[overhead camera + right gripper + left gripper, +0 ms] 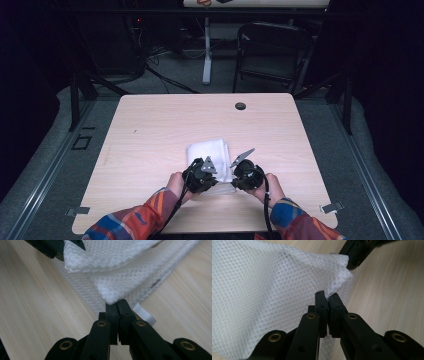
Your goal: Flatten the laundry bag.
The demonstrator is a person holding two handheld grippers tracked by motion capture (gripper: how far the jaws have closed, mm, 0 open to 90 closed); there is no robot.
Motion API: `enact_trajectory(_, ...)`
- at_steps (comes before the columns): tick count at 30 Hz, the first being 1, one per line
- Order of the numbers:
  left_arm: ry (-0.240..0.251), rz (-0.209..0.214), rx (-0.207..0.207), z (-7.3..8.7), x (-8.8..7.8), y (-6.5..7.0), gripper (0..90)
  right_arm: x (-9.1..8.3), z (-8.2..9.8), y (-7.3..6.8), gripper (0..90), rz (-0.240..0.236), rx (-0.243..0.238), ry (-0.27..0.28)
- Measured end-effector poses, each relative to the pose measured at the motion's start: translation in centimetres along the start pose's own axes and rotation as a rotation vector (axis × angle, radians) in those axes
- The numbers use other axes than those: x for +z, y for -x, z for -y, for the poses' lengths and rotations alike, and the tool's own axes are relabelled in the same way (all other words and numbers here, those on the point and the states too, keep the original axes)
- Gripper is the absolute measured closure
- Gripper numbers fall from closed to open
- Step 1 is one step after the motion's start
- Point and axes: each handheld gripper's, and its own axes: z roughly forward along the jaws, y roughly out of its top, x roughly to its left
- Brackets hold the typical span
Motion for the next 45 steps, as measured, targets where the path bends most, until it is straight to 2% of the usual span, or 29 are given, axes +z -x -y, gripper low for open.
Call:
enact_trajectory(2, 0.007, -0.004, -0.003, 0.0, -0.2, -0.1, 87.5, 0.8, -0.2, -0.2, 89.4, -0.006, 0.003, 0.015)
enact_trajectory(4, 0.009, -0.01, -0.007, 0.0, -0.3, -0.1, 87.5, 1.5, -0.4, -0.2, 90.0, -0.01, 0.0, 0.001)
enact_trajectory(6, 0.011, -0.014, -0.008, 0.0, -0.5, -0.1, 87.5, 1.6, -0.5, 0.0, 90.0, -0.006, -0.024, -0.036)
enact_trajectory(8, 0.014, -0.023, -0.007, 0.0, -0.7, -0.1, 87.5, 1.6, -0.5, 0.0, 90.0, -0.008, -0.023, -0.034)
enact_trajectory(9, 0.016, -0.025, -0.008, 0.0, -0.8, -0.1, 87.5, 1.8, -0.3, -0.1, 90.0, -0.004, 0.002, -0.01)
enact_trajectory(11, 0.022, -0.032, -0.007, 0.0, -0.9, -0.1, 87.5, 1.6, -0.4, 0.1, 90.0, -0.002, -0.025, -0.035)
enact_trajectory(14, 0.026, -0.038, -0.007, 0.1, -1.2, -0.2, 87.5, 1.8, -0.2, -0.1, 90.0, 0.002, -0.009, -0.011)
enact_trajectory(19, 0.038, -0.049, -0.011, 0.2, -1.6, -0.3, 87.4, 1.8, -0.2, -0.2, 90.0, -0.002, -0.016, -0.007)
enact_trajectory(21, 0.041, -0.051, -0.013, 0.3, -1.7, -0.3, 87.4, 1.6, -0.3, 0.0, 90.0, -0.004, -0.041, -0.033)
enact_trajectory(24, 0.04, -0.059, -0.011, 0.3, -1.9, -0.3, 87.4, 1.7, -0.3, -0.1, 90.0, 0.002, -0.042, -0.028)
enact_trajectory(25, 0.042, -0.06, -0.01, 0.3, -2.0, -0.4, 87.4, 1.9, -0.2, -0.3, 90.0, -0.003, -0.018, 0.006)
enact_trajectory(26, 0.043, -0.061, -0.011, 0.3, -2.0, -0.4, 87.4, 1.9, -0.2, -0.3, 90.0, -0.003, -0.017, 0.007)
enact_trajectory(38, 0.053, -0.082, -0.005, 0.7, -2.7, -0.7, 87.5, 1.8, -0.3, -0.4, 90.0, 0.014, -0.037, -0.016)
enact_trajectory(39, 0.059, -0.084, -0.011, 0.8, -2.8, -0.7, 87.5, 1.6, -0.3, -0.3, 90.0, 0.023, -0.051, -0.034)
enact_trajectory(40, 0.062, -0.083, -0.014, 0.8, -2.9, -0.8, 87.5, 1.8, -0.3, -0.4, 90.0, 0.016, -0.036, -0.02)
enact_trajectory(43, 0.067, -0.089, -0.016, 0.9, -3.3, -0.9, 87.5, 1.6, -0.3, -0.3, 90.0, 0.018, -0.045, -0.043)
enact_trajectory(45, 0.076, -0.09, -0.024, 1.1, -3.6, -1.0, 87.5, 1.6, -0.3, -0.3, 90.0, 0.013, -0.045, -0.035)
